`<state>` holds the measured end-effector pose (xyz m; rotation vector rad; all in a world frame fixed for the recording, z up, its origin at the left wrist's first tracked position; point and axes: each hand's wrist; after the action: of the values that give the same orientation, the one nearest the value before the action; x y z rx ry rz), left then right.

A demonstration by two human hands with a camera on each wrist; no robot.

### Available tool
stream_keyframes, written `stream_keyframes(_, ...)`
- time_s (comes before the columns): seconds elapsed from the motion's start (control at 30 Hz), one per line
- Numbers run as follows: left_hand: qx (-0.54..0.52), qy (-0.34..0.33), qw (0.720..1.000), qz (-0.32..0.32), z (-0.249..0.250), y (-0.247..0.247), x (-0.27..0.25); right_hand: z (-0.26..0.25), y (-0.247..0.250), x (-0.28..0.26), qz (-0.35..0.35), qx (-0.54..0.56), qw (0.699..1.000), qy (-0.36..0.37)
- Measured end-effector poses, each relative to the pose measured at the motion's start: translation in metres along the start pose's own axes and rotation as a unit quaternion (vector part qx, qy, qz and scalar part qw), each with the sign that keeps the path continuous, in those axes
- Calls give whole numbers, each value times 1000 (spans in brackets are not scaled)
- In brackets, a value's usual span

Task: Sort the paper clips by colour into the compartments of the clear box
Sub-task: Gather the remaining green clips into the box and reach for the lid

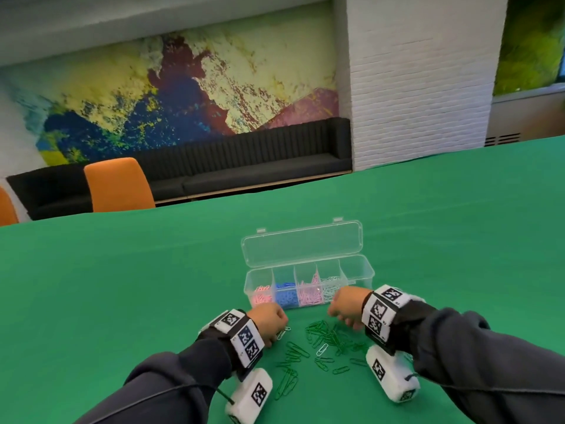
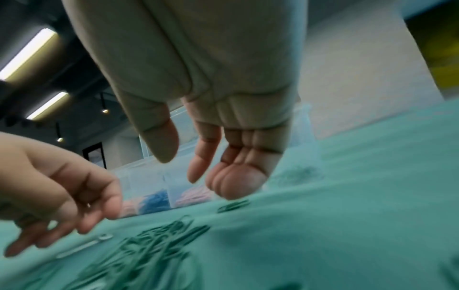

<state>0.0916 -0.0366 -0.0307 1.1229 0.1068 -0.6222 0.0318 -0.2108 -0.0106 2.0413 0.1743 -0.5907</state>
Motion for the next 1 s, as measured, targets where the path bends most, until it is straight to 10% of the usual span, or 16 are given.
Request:
stream_keyframes(0.37, 77, -58, 995, -12, -13, 14, -11, -23, -12, 15, -28, -139, 979, 149)
stream_keyframes(1.0, 325, -42, 944, -15, -7, -6, 14, -14, -25, 2, -20, -280, 941, 190)
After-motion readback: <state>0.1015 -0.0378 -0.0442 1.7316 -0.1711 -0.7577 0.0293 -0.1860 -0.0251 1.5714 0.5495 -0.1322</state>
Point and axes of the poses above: each hand's wrist, its own x-axis towards the middle knuckle, its own y-axis out of the back of the hand, z = x × y, and after that the axes turned 2 degrees about -z, right-handed
